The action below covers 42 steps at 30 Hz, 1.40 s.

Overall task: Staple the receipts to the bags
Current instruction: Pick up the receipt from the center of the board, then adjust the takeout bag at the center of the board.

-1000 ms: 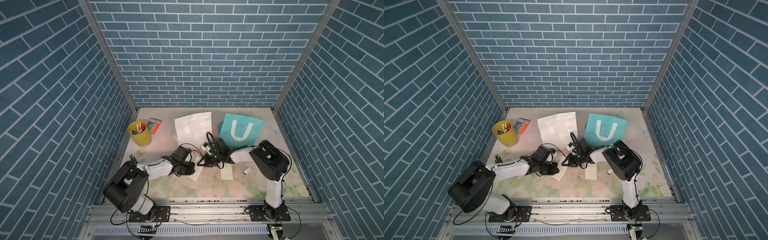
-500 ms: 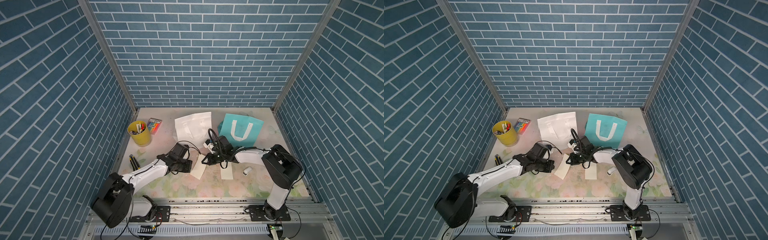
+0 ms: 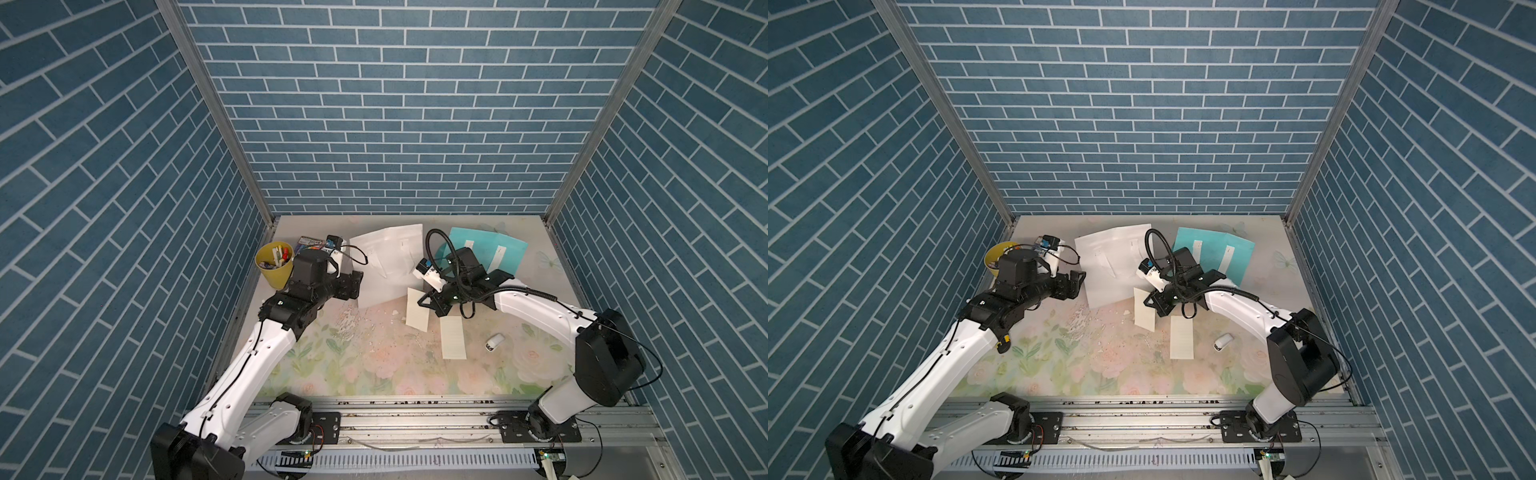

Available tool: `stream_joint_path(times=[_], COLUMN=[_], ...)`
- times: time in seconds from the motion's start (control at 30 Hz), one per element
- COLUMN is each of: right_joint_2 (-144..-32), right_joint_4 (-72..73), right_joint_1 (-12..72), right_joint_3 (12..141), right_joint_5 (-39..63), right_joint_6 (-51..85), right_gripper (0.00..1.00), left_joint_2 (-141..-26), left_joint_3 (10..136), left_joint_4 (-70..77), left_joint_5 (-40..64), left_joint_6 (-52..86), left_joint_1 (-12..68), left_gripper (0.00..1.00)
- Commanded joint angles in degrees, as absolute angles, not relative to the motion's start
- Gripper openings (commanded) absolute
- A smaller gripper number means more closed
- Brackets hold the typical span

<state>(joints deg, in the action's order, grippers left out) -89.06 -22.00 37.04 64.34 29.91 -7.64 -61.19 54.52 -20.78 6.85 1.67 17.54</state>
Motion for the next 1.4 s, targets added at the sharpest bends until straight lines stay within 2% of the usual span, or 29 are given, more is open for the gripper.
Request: stream_joint_path(times=[0.0, 0.17, 0.4, 0.5, 0.67, 0.73, 1.0, 1.13, 1.37], right_joint_2=[-86.07, -84.68, -82.39, -81.91, -82.31, -82.68, -83.6, -83.8, -88.18], right_joint_4=[-27.37, -31.17, -32.43, -32.62, -33.25, -34.19, -38.39, -38.51, -41.79], right_joint_1=[35.21, 33.63, 31.34, 30.77, 30.23, 30.15, 29.69, 29.79, 31.65], right_joint_3=[67.37, 68.99, 68.66, 68.38, 68.88, 69.62, 72.95, 73.04, 78.09], right_joint_5=[30.7, 29.54, 29.09, 29.25, 29.44, 29.53, 30.41, 34.3, 37.65], right_joint_6=[-18.24, -22.85, -23.64, -23.64, -24.14, -24.7, -26.54, -26.86, -28.88], right_gripper=[0.0, 0.0, 0.0, 0.0, 0.0, 0.0, 0.0, 0.0, 0.0], left_joint_2=[-64.22, -72.85, -83.48, -85.67, -87.38, -88.17, -88.16, -89.55, -88.23], left_joint_3=[56.54, 60.64, 69.41, 71.22, 72.48, 73.77, 78.77, 84.84, 80.8], left_joint_4=[-13.12, -8.96, -12.31, -14.29, -17.99, -21.31, -38.59, -50.13, -45.47], left_joint_5=[11.72, 20.02, 28.13, 31.56, 35.23, 36.92, 49.59, 50.39, 45.45], left_joint_6=[-8.73, -14.92, -18.81, -19.66, -21.31, -24.07, -44.99, -52.14, -49.38], left_joint_1=[15.12, 11.96, 10.09, 9.58, 9.4, 9.41, 9.4, 9.32, 8.53], left_gripper=[0.9, 0.89, 0.64, 0.5, 0.18, 0.0, 0.0, 0.0, 0.0])
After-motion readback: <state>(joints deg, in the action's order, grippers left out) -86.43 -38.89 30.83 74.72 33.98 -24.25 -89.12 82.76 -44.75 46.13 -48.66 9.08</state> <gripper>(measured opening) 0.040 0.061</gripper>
